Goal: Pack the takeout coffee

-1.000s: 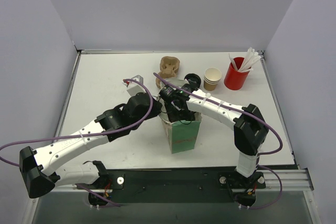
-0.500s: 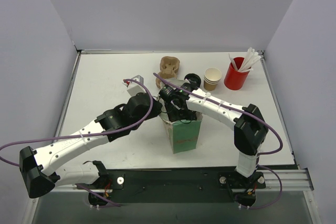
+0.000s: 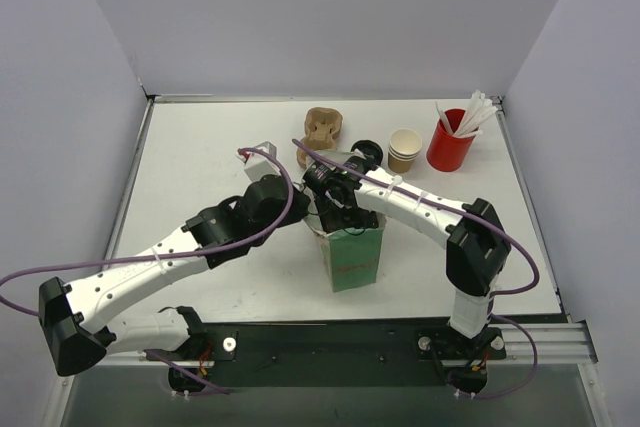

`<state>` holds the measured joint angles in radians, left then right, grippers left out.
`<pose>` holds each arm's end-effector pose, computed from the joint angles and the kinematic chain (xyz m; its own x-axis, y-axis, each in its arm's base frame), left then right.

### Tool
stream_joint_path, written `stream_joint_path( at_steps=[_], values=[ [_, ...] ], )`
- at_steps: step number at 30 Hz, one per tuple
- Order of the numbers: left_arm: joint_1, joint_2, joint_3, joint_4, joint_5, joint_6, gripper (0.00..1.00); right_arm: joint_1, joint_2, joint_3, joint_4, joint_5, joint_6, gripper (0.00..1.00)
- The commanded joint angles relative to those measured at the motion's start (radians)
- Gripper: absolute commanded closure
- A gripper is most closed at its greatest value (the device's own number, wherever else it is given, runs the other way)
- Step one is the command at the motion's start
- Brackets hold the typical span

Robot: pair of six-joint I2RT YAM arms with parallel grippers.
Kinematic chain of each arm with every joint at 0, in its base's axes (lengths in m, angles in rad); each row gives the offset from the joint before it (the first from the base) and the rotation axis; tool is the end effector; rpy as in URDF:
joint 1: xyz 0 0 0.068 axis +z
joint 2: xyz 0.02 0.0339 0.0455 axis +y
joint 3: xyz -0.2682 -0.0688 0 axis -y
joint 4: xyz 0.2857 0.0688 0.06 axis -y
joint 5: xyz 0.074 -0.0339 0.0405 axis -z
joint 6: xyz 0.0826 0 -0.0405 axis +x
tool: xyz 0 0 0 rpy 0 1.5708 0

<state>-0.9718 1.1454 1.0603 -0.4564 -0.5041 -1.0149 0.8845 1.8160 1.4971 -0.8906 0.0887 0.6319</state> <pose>0.2159 -0.2455 0.3179 -0.5694 -0.4851 -0.6637 0.0116 0.8025 -0.5965 0.2784 0.3284 0.1949 -0.9217 -0.1968 -0.3342 -0.2556 0.9563 0.1419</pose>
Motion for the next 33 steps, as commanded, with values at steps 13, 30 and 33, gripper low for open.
stream_joint_path(
  at_steps=[13,30,33],
  values=[
    [0.002,0.025,0.087,-0.018,-0.002,0.053,1.00,0.007,-0.014,0.046,-0.110,0.029,0.006,0.13],
    [0.004,0.065,0.145,-0.071,0.001,0.098,1.00,0.005,-0.003,0.118,-0.146,0.039,-0.001,0.10],
    [0.005,0.054,0.129,-0.070,0.009,0.104,1.00,0.005,0.002,0.124,-0.149,0.040,-0.005,0.10]
  ],
)
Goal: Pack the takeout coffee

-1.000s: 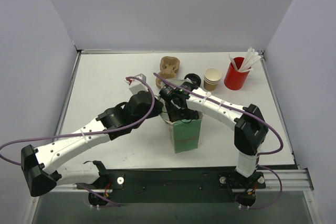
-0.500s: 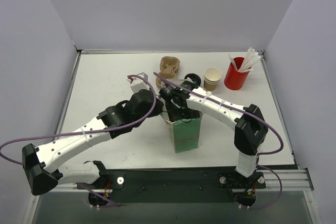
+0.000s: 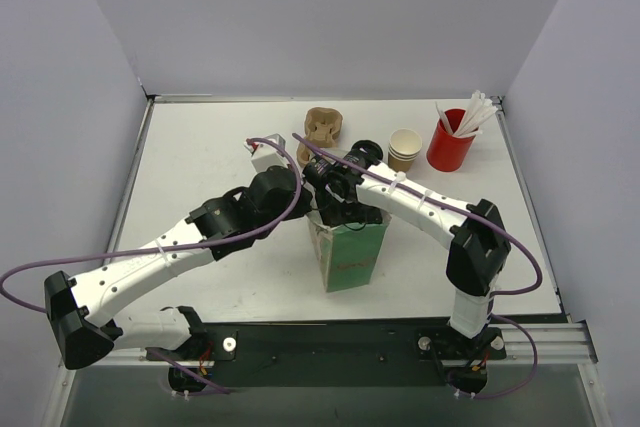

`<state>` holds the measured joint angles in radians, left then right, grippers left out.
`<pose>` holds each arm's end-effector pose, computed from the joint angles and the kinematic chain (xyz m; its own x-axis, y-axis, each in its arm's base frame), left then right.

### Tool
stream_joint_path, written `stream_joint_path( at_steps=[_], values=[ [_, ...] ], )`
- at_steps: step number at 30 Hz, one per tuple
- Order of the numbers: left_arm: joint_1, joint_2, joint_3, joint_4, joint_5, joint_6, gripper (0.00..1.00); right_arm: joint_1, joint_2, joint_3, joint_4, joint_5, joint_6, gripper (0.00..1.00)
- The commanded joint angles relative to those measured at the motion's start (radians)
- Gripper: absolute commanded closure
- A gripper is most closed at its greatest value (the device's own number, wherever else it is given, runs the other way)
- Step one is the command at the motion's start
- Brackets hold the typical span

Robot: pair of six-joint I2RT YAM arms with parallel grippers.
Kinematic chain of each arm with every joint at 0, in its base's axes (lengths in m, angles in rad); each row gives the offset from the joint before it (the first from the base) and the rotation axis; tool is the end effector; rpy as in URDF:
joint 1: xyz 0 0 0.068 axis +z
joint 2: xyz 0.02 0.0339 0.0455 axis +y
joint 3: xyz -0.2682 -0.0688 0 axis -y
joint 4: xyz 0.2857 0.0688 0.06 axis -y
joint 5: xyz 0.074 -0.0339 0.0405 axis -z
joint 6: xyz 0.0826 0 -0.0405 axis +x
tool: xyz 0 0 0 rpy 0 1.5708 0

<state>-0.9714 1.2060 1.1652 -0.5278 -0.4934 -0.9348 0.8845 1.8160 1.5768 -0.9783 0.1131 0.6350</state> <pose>0.2218 -0.2553 0.3333 -0.5843 -0.4007 -0.7057 0.0538 0.8485 -0.5264 0.2803 0.3274 0.2178 -0.9199 -0.1929 -0.3414 -0.2462 0.9618 0.1200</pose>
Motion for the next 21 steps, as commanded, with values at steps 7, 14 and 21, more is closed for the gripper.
stream_joint_path(
  at_steps=[7,14,21],
  values=[
    [0.020,-0.025,0.002,0.006,0.024,0.036,1.00,0.005,0.005,0.058,-0.063,-0.001,-0.017,0.09],
    [0.023,-0.022,0.002,0.002,0.045,0.047,1.00,0.005,0.002,0.077,-0.065,-0.010,-0.023,0.07],
    [0.031,-0.022,-0.009,0.008,0.067,0.056,1.00,0.005,-0.001,0.088,-0.074,-0.009,-0.018,0.07]
  ],
)
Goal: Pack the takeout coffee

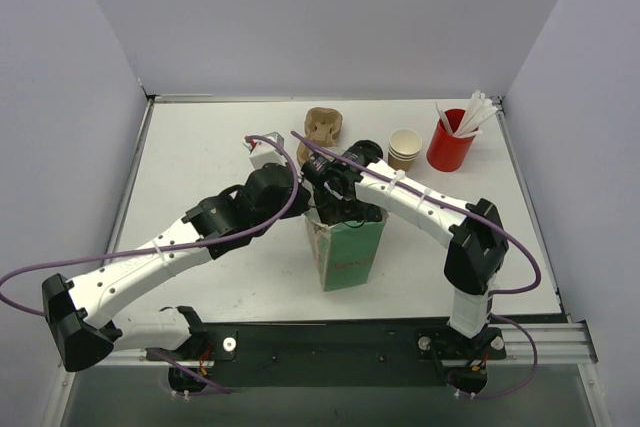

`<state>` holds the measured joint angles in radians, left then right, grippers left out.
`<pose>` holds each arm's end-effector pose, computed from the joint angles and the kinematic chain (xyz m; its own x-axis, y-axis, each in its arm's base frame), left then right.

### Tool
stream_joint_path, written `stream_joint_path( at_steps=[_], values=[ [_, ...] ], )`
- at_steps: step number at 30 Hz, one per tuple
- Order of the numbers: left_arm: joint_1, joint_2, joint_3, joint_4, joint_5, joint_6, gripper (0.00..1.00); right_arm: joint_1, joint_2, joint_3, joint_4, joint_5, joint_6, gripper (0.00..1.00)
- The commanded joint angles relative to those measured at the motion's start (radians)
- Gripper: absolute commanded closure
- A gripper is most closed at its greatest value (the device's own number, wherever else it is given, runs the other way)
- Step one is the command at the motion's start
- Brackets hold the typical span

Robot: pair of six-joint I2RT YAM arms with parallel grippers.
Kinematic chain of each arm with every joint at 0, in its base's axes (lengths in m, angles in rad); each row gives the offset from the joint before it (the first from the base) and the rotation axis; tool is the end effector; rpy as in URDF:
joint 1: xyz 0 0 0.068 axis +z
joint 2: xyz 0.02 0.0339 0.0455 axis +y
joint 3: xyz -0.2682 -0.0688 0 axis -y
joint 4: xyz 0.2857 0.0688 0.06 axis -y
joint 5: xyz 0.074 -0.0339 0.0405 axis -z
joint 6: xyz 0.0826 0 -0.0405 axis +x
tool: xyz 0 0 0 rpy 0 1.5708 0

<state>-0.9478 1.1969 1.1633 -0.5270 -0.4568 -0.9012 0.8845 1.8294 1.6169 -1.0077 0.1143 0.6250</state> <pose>0.2251 -0.2509 0.3348 -0.5931 -0.3804 -0.7095 0.0739 0.8519 -0.5185 0.2824 0.3299 0.2246 -0.9178 -0.2031 -0.3412 -0.2549 0.9602 0.1141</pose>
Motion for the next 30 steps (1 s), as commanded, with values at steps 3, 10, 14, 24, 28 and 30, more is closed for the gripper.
stream_joint_path(
  at_steps=[3,10,14,24,28,30],
  values=[
    [0.009,-0.014,-0.008,0.002,0.038,0.027,1.00,0.004,-0.019,0.051,-0.045,-0.011,-0.008,0.07],
    [0.015,-0.033,-0.036,0.028,0.067,0.051,1.00,0.005,-0.024,0.060,-0.051,-0.001,-0.008,0.07],
    [0.017,-0.039,-0.050,0.027,0.072,0.054,1.00,0.004,-0.025,0.072,-0.051,-0.008,-0.013,0.07],
    [0.018,-0.033,-0.050,0.021,0.081,0.051,1.00,0.011,-0.027,0.103,-0.063,-0.025,-0.015,0.07],
    [0.018,-0.034,-0.051,0.012,0.079,0.048,1.00,0.013,-0.027,0.097,-0.065,-0.012,-0.010,0.07],
    [0.018,-0.036,-0.059,0.012,0.078,0.044,1.00,0.011,-0.024,0.094,-0.066,-0.002,-0.010,0.07]
  ],
)
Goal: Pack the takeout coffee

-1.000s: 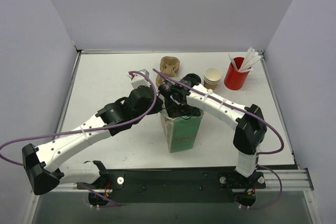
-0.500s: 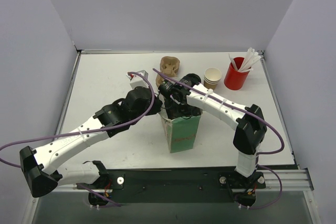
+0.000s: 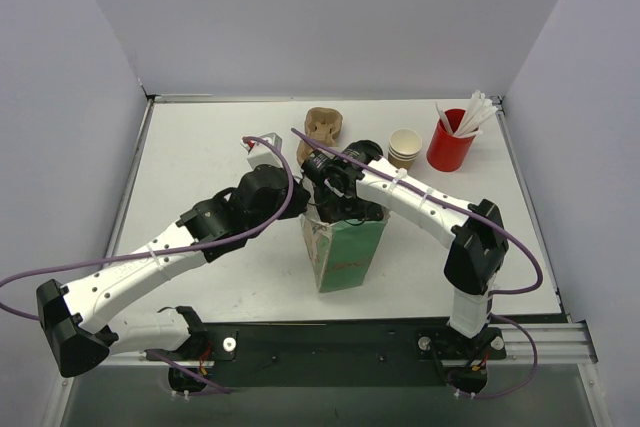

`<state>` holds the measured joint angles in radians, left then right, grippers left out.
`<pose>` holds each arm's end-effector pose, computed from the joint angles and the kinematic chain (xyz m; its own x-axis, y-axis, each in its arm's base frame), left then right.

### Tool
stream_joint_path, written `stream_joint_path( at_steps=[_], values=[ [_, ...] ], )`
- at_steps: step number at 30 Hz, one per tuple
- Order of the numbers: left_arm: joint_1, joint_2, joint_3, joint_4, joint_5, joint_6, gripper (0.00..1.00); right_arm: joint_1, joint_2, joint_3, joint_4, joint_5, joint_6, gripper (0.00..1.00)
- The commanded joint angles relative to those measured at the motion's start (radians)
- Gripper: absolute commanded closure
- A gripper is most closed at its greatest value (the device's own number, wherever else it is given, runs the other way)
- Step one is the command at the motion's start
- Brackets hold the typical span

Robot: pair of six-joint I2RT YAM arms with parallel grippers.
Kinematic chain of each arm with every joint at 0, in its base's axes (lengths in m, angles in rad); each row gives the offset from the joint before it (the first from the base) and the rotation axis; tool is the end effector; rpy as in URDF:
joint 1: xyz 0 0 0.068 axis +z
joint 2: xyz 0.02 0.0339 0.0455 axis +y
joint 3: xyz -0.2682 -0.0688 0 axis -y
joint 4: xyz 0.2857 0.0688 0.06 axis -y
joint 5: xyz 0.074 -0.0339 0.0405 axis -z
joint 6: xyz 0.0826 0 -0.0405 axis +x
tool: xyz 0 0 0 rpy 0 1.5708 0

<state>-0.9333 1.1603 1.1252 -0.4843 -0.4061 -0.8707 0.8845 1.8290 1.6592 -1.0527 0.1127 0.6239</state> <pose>0.2231 -0.2463 0.3350 -0.5988 -0.3719 -0.7093 0.1182 0.8349 -0.5376 0.2819 0.3295 0.2370 -0.9183 -0.2050 -0.3388 -0.2562 0.9599 0.1136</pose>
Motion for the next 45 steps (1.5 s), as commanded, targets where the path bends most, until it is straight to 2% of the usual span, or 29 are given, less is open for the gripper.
stream_joint_path(
  at_steps=[1,45],
  values=[
    [0.004,-0.004,-0.024,-0.031,0.026,0.012,1.00,0.011,-0.020,0.056,-0.024,0.004,-0.009,0.07],
    [0.005,-0.002,-0.016,-0.115,-0.002,0.022,1.00,0.005,-0.022,0.117,-0.058,-0.018,-0.035,0.07]
  ],
)
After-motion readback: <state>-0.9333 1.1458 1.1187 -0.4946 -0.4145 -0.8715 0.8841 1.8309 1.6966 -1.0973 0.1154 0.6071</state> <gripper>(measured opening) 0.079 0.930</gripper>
